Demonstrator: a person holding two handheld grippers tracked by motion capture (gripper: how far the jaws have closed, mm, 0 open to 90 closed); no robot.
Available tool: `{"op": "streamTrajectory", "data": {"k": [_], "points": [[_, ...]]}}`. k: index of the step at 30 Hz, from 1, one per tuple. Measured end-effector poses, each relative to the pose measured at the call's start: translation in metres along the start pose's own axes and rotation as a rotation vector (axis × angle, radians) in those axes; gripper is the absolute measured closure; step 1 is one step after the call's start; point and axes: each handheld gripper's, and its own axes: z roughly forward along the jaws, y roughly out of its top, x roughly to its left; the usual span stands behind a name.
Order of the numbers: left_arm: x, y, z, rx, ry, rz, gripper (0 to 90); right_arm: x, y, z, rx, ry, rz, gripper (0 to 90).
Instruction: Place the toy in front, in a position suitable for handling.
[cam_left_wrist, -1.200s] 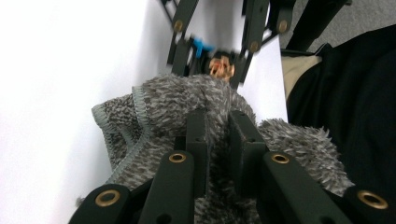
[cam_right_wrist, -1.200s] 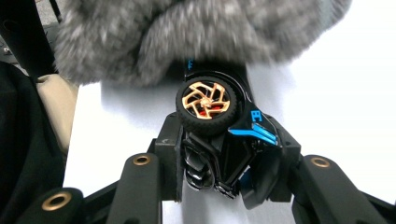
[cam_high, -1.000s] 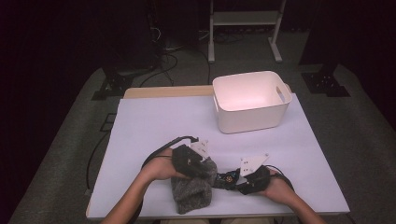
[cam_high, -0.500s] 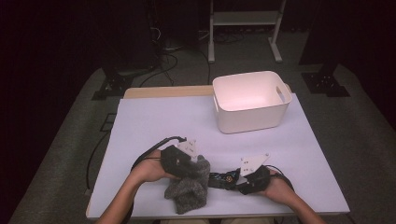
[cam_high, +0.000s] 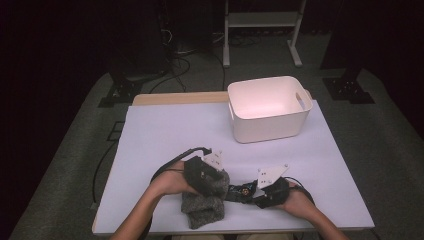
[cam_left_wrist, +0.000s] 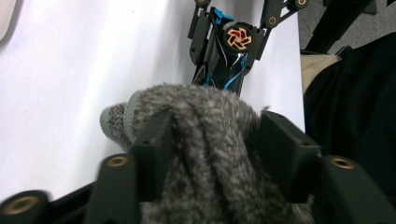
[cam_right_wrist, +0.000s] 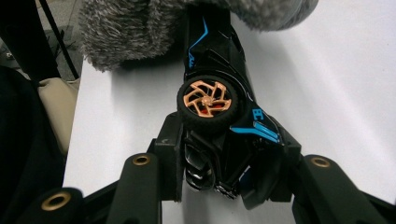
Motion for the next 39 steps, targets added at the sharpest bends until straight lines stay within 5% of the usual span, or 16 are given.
{"op": "streamTrajectory", "data": {"k": [4, 6, 17, 22, 34, 39], "points": [[-0.001, 0.003, 0.01, 0.04, 0.019, 0.021, 42.2, 0.0, 0.0, 0.0, 0.002, -0.002, 0.0, 56.7], [0.0, 0.004, 0.011, 0.046, 0.017, 0.023, 49.2, 0.001, 0.0, 0.0, 0.003, -0.003, -0.002, 56.8], [0.004, 0.004, -0.001, 0.02, -0.012, 0.001, 62.2, 0.001, 0.0, 0.0, 0.004, -0.004, -0.015, 56.8], [0.001, 0.01, -0.005, 0.024, 0.001, 0.034, 74.9, 0.0, 0.0, 0.0, 0.003, -0.003, -0.008, 56.7], [-0.006, 0.057, 0.033, 0.01, -0.083, 0.129, 77.4, 0.002, 0.0, 0.001, -0.002, -0.007, -0.008, 56.6], [-0.007, 0.058, 0.037, 0.011, -0.096, 0.132, 77.1, 0.003, 0.0, 0.001, 0.001, -0.012, -0.033, 57.0]]}}
